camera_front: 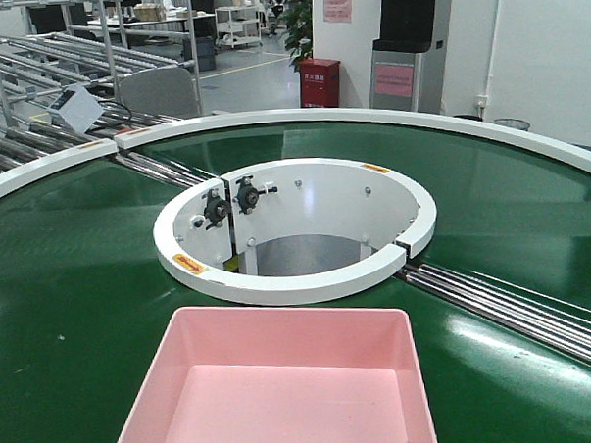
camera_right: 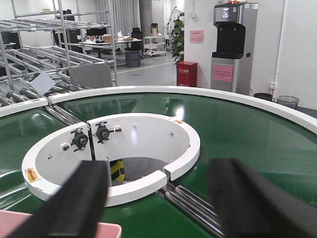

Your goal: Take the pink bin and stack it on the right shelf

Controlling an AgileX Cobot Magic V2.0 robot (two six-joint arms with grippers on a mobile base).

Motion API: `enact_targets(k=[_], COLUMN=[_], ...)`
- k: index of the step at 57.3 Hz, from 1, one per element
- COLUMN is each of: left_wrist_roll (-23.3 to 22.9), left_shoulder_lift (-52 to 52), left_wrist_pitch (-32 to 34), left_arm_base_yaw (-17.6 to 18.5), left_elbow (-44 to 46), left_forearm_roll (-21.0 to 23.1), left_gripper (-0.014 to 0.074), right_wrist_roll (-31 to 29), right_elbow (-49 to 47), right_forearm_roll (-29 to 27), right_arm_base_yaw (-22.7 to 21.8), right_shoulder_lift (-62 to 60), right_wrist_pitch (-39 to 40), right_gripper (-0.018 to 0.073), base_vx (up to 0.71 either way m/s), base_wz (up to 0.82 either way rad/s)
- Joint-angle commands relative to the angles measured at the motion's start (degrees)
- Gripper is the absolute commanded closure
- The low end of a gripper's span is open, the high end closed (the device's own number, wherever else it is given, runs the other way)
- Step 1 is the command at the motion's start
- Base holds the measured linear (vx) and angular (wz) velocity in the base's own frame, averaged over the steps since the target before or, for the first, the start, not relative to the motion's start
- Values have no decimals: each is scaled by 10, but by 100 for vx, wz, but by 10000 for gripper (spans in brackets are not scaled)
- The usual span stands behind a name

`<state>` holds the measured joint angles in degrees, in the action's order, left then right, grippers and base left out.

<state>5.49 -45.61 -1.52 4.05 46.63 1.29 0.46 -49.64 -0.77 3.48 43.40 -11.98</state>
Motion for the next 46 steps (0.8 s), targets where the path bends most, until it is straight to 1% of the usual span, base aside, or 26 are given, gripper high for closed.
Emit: enact_targets(k=[1,3,5,9,13,15,17,22,24,28,31,35,39,42,46], left_wrist_roll=[-1,-1,-1,-7,-33,-44,-48,-40,-40,-40,-40,-37,-9,19,44], left_shoulder_lift=[4,3,3,-6,-17,-23,-34,-76,-98,-155,-206,-271,-342,-389,-438], left_wrist_pitch=[45,45,45,46,36,15,-24,-118,-149,-216,-256,-290,-308,-327,-348], left_arm_base_yaw=[1,1,1,1,3,7,10,25,31,43,52,60,68,73,78], left_elbow=[22,22,22,22,24,30,44,90,114,173,209,251,290,314,343], left_forearm_roll=[5,5,5,7,7,6,5,5,5,11,29,54,86,113,146], left_gripper=[126,90,66,59,61,63,64,64,64,64,64,64,64,64,64], right_wrist_roll=[-5,-5,-5,10,17,17,17,17,23,59,83,101,112,117,117], right_elbow=[-20,-20,-20,-20,-23,-31,-45,-103,-131,-198,-238,-284,-323,-339,-355], right_forearm_roll=[4,4,4,-14,-29,-28,-26,-19,-13,0,19,33,34,34,31], right_arm_base_yaw=[-2,-1,-1,7,32,46,62,91,99,114,126,131,131,131,131], right_shoulder_lift=[-2,-2,-2,6,19,32,54,114,143,221,273,343,411,447,491], right_wrist_pitch=[49,49,49,42,20,-4,-45,-147,-185,-256,-292,-316,-330,-338,-344], right_gripper=[-101,-134,-146,-141,-124,-113,-100,-79,-69,-40,-11,14,24,24,24], base_vx=[0,0,0,0,0,0,0,0,0,0,0,0,0,0,0], base_wz=[0,0,0,0,0,0,0,0,0,0,0,0,0,0,0])
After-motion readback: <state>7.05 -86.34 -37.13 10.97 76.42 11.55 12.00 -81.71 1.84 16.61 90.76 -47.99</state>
